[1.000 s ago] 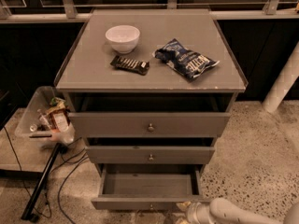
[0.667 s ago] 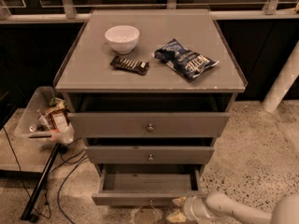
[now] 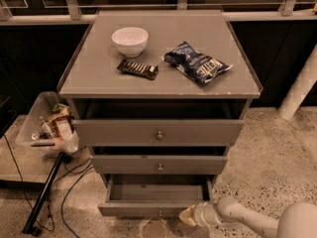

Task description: Close bottom drawer

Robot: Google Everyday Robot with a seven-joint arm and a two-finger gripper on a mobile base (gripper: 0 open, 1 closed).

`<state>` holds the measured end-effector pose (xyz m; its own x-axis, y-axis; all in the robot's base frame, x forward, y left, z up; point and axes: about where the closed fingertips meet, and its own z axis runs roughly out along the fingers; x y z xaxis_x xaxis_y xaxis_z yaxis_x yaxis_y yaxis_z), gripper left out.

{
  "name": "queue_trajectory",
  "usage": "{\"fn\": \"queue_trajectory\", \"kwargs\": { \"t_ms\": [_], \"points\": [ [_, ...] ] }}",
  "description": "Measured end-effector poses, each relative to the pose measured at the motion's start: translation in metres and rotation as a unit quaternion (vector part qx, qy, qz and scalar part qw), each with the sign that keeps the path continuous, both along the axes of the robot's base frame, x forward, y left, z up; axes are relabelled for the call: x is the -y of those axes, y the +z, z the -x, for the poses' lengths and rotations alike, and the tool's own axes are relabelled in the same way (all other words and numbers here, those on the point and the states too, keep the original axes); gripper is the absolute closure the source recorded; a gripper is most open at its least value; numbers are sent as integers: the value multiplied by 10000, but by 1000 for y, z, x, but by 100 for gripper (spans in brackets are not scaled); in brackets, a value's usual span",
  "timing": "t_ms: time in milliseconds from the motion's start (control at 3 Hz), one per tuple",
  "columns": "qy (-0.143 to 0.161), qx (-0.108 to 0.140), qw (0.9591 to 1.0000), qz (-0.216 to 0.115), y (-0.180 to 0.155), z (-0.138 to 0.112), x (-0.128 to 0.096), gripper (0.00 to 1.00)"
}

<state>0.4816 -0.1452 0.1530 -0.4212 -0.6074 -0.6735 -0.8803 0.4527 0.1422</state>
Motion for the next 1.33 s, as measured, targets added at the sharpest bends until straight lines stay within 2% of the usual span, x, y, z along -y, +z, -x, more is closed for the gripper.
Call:
{"fn": "queue_trajectory", "kwargs": {
  "t_ms": [333, 667, 1000, 1333],
  "points": [
    [-115, 94, 9999, 57, 2, -13, 11, 100],
    [-115, 94, 9999, 57, 2, -13, 11, 83],
    [-115, 93, 9999, 57, 2, -13, 11, 60],
    [79, -49, 9999, -69, 1, -14, -1, 36]
  ]
}}
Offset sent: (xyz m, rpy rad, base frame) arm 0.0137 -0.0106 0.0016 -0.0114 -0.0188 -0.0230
